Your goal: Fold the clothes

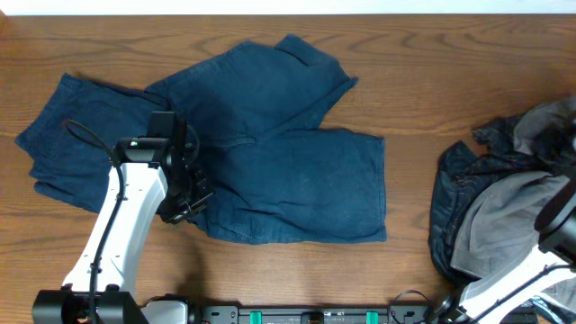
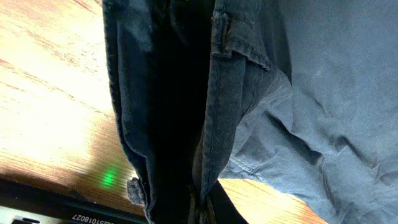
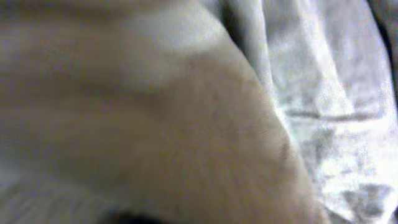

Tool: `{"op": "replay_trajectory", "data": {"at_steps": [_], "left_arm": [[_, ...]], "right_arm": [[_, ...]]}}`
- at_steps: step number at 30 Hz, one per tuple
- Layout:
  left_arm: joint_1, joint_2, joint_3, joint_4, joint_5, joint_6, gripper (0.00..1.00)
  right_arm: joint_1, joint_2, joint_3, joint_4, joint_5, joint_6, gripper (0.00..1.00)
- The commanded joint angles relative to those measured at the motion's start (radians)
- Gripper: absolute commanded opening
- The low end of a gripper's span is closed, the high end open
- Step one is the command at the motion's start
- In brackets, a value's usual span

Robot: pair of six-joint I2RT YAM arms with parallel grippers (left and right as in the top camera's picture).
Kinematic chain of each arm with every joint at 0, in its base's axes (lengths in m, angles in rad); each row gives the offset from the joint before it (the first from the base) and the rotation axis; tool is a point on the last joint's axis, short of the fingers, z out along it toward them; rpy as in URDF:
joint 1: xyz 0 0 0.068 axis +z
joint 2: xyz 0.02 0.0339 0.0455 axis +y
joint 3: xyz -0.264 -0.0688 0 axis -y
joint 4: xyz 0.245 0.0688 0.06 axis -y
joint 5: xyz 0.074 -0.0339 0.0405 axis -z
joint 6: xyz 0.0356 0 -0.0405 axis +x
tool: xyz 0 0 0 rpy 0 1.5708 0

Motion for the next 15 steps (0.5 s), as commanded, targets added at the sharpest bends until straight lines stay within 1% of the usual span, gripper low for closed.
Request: {"op": "replay_trajectory", "data": {"at_steps": [1,4,6,12,14,15], "left_arm": [[-0.004,0.005,-0.003,-0.006,0.006,0.017,0.06],[-0.004,0.005,-0.003,-0.005,0.006,0.017,0.07],[-0.004,0.005,-0.003,-0.005,0.006,0.017,0.07],[-0.004,0.005,-0.003,-0.005,0.006,0.017,0.06],[-0.004,0.005,-0.003,-0.006,0.006,0.017,0.07],[-0.004,0.005,-0.003,-0.006,0.006,0.018,0.07]], "right_arm": [[0.016,-0.065,0.042,-0.006,-0.275,-0.101,0.20],[0.052,-0.118,0.043,-0.042,-0.512,-0.197,0.29],[0.095,-0.157,0.043,-0.109,-0.592,-0.229,0.33],[0.269,-0.243,0.041,-0.384,-0.579,-0.216,0.39],[0.329,-0.247,0.039,-0.476,-0.560,-0.166,0.38],[0.355,-0.247,0.032,-0.517,-0.523,-0.108,0.38]]}}
